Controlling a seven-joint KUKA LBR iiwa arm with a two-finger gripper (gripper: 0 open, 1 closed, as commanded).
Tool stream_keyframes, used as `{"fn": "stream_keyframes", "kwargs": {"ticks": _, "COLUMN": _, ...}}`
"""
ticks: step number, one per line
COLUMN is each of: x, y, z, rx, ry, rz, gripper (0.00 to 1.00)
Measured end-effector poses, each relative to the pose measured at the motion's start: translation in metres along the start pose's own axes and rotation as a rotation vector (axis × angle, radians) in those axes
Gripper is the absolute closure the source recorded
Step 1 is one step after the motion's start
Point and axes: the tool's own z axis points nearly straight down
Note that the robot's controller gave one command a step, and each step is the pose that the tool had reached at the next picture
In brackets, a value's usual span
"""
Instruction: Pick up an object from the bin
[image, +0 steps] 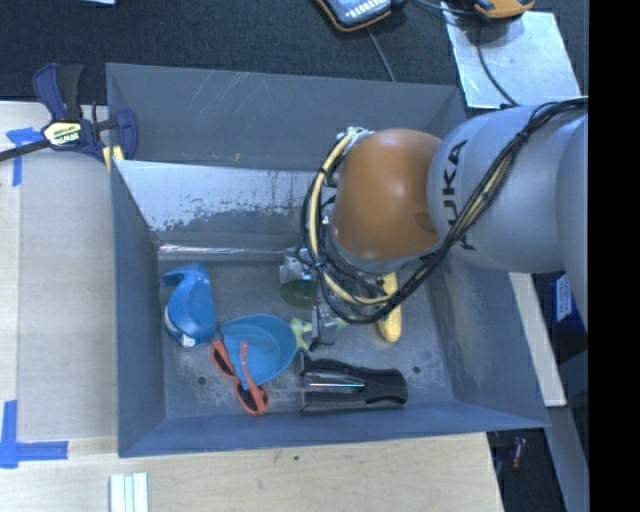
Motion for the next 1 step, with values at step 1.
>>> {"fn": "stream_keyframes", "kwargs": {"ticks": 1, "x": 0.0197, "y": -0.0127, "z": 0.0297, "rx": 0.001, "ry": 0.004, "rz": 0.384, "gripper": 0.0}}
